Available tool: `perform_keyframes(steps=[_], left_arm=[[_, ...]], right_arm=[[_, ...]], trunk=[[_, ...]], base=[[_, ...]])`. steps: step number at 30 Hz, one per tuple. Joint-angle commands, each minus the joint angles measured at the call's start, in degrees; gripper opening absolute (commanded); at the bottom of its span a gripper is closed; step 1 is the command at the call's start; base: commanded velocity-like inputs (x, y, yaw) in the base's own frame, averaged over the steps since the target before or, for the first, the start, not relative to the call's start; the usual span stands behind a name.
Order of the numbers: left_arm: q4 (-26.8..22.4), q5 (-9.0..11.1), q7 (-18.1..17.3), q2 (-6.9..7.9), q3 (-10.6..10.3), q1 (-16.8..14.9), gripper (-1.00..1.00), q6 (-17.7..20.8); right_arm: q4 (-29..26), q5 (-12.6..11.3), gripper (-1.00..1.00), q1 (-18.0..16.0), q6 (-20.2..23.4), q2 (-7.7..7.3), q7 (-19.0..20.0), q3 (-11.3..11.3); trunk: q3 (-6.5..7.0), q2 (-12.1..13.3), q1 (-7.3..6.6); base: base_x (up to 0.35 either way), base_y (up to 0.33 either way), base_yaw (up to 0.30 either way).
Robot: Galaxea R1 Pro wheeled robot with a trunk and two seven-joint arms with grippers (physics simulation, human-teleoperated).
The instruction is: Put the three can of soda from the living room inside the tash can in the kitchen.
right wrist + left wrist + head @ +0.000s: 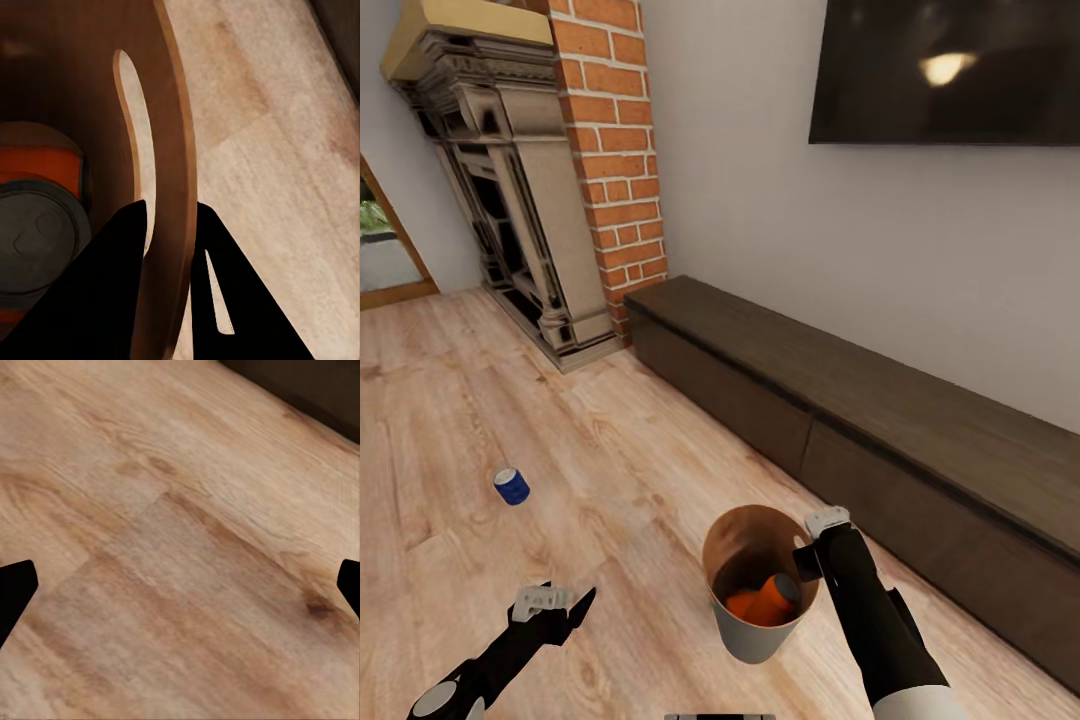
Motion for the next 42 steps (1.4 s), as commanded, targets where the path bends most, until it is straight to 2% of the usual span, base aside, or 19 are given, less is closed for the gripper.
perform_keyframes(steps=[1, 17, 24, 42], left_arm=[[0.0, 0.0, 0.0, -0.01, 0.0, 0.0, 1.00, 0.0], [0.2, 0.0, 0.0, 0.16, 0.0, -0.1, 1.00, 0.0], [0.0, 0.0, 0.0, 0.07, 0.0, 0.0, 1.00, 0.0], [0.2, -0.2, 0.0, 0.03, 0.0, -0.1, 1.00, 0.0]], right_arm=[[0.0, -1.2, -1.00, 0.0, 0.1, -0.01, 0.3, 0.0], [0.1, -1.2, -1.00, 0.0, 0.1, -0.02, 0.4, 0.0], [0.6, -1.2, -1.00, 0.0, 0.1, -0.03, 0.4, 1.0], [0.6, -1.2, -1.00, 0.0, 0.1, -0.04, 0.3, 1.3]], trunk=[[0.01, 0.0, -0.01], [0.01, 0.0, -0.01], [0.01, 0.0, -0.01], [0.01, 0.0, -0.01]], base=[[0.237, 0.000, 0.199], [0.044, 0.000, 0.046], [0.000, 0.000, 0.204], [0.039, 0.000, 0.231]])
